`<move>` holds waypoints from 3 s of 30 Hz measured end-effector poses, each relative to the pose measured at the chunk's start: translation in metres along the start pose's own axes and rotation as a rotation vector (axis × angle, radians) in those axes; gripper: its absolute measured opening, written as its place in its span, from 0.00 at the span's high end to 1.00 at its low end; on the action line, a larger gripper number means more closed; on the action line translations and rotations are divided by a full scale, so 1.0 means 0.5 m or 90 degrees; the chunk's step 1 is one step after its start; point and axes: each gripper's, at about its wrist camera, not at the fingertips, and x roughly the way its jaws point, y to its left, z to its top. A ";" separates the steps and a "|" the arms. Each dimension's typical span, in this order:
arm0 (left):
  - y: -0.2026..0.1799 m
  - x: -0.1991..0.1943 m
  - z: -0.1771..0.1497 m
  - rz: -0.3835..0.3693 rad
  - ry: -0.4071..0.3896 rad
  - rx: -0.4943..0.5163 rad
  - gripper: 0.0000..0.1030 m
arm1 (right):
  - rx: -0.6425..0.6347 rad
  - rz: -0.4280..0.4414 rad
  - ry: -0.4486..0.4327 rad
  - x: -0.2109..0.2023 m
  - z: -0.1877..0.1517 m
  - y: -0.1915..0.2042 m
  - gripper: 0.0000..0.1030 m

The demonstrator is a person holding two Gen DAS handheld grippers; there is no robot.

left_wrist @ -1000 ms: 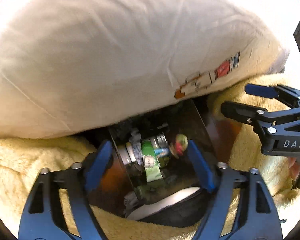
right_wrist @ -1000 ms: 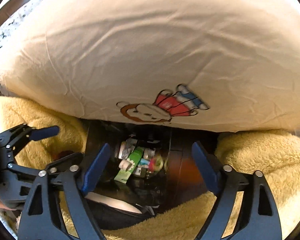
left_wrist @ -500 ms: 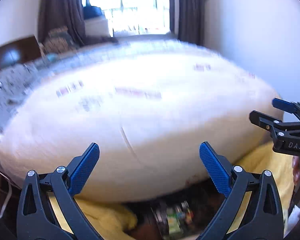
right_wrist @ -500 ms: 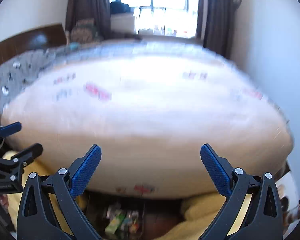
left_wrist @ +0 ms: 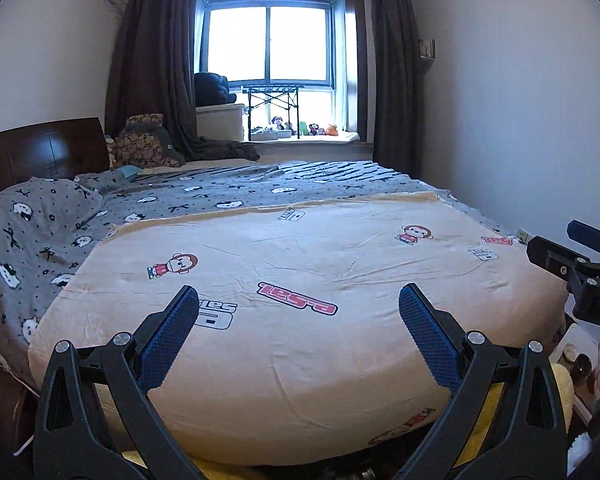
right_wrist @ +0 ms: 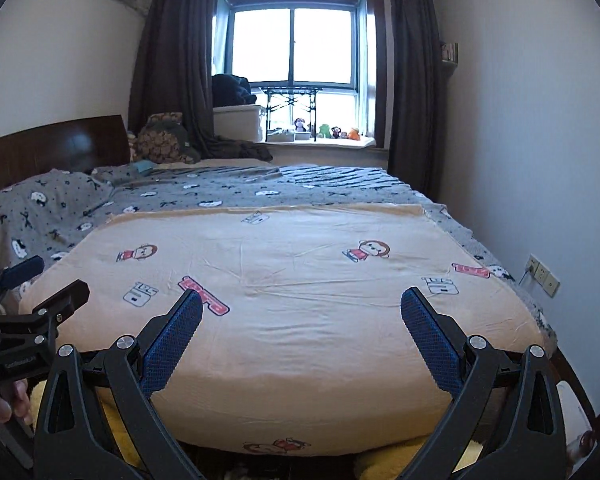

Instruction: Collect trash

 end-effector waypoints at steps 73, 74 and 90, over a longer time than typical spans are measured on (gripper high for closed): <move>-0.025 -0.007 -0.035 -0.009 -0.003 -0.018 0.08 | 0.026 -0.034 0.030 0.020 -0.037 0.020 0.03; -0.025 -0.007 -0.035 -0.009 -0.003 -0.018 0.08 | 0.026 -0.034 0.030 0.021 -0.037 0.020 0.03; -0.026 -0.011 -0.031 -0.009 -0.002 -0.011 0.08 | 0.026 -0.036 0.032 0.024 -0.037 0.019 0.03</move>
